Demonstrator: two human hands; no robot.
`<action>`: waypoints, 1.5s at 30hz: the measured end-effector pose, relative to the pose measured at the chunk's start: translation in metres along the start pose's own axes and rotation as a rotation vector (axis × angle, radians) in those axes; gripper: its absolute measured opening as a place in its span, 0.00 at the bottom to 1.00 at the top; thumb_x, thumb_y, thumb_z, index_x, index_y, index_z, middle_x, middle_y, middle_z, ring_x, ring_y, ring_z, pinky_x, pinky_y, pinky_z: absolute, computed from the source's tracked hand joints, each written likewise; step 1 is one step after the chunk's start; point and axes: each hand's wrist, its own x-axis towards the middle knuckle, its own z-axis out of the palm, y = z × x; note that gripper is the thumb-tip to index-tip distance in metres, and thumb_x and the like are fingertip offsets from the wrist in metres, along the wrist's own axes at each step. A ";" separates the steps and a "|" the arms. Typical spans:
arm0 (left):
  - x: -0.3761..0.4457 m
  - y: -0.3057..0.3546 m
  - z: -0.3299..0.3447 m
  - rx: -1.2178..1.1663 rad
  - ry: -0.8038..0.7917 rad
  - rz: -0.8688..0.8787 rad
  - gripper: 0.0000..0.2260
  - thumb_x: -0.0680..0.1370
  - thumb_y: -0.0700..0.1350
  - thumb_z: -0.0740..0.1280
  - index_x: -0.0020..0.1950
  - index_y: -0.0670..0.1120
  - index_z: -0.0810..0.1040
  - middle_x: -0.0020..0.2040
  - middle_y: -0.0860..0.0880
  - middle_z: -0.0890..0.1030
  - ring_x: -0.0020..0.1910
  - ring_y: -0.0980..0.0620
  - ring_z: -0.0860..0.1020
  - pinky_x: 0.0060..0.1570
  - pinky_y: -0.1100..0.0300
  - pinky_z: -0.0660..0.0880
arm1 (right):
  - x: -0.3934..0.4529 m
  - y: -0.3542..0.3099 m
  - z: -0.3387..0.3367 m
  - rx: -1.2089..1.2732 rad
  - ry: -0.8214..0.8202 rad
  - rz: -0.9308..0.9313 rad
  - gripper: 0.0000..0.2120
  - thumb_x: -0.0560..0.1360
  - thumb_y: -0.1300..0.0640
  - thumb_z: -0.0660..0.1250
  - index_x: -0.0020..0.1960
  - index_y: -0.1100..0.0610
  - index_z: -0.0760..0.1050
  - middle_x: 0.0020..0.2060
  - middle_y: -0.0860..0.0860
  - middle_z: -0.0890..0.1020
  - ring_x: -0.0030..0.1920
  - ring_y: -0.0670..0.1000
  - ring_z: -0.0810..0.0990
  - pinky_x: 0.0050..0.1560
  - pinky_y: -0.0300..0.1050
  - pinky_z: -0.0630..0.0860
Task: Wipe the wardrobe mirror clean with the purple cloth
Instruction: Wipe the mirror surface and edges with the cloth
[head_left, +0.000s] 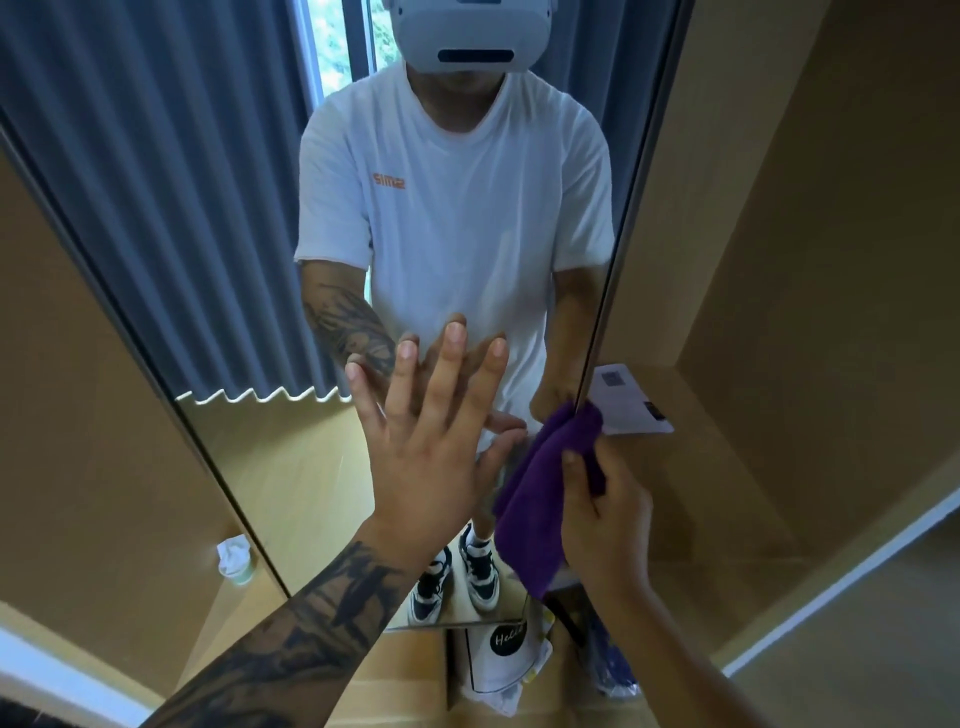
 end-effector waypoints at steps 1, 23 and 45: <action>0.000 0.000 0.001 0.003 -0.004 -0.001 0.36 0.78 0.70 0.66 0.81 0.55 0.62 0.80 0.46 0.61 0.83 0.46 0.44 0.74 0.24 0.52 | 0.008 -0.010 -0.004 0.003 0.008 0.000 0.08 0.85 0.52 0.63 0.60 0.47 0.79 0.38 0.40 0.82 0.37 0.43 0.82 0.35 0.40 0.76; 0.042 0.000 -0.045 0.022 -0.059 -0.055 0.33 0.72 0.64 0.75 0.76 0.60 0.73 0.79 0.48 0.65 0.70 0.41 0.67 0.72 0.28 0.57 | 0.070 -0.092 -0.046 0.043 0.067 -0.163 0.06 0.84 0.53 0.65 0.55 0.42 0.77 0.36 0.44 0.83 0.38 0.45 0.81 0.37 0.41 0.78; 0.091 0.006 -0.050 -0.052 0.038 -0.031 0.27 0.80 0.65 0.65 0.78 0.61 0.69 0.82 0.47 0.63 0.78 0.38 0.60 0.71 0.22 0.50 | 0.113 -0.157 -0.059 0.197 0.214 -0.283 0.12 0.84 0.56 0.64 0.58 0.39 0.77 0.42 0.38 0.84 0.45 0.43 0.84 0.46 0.40 0.82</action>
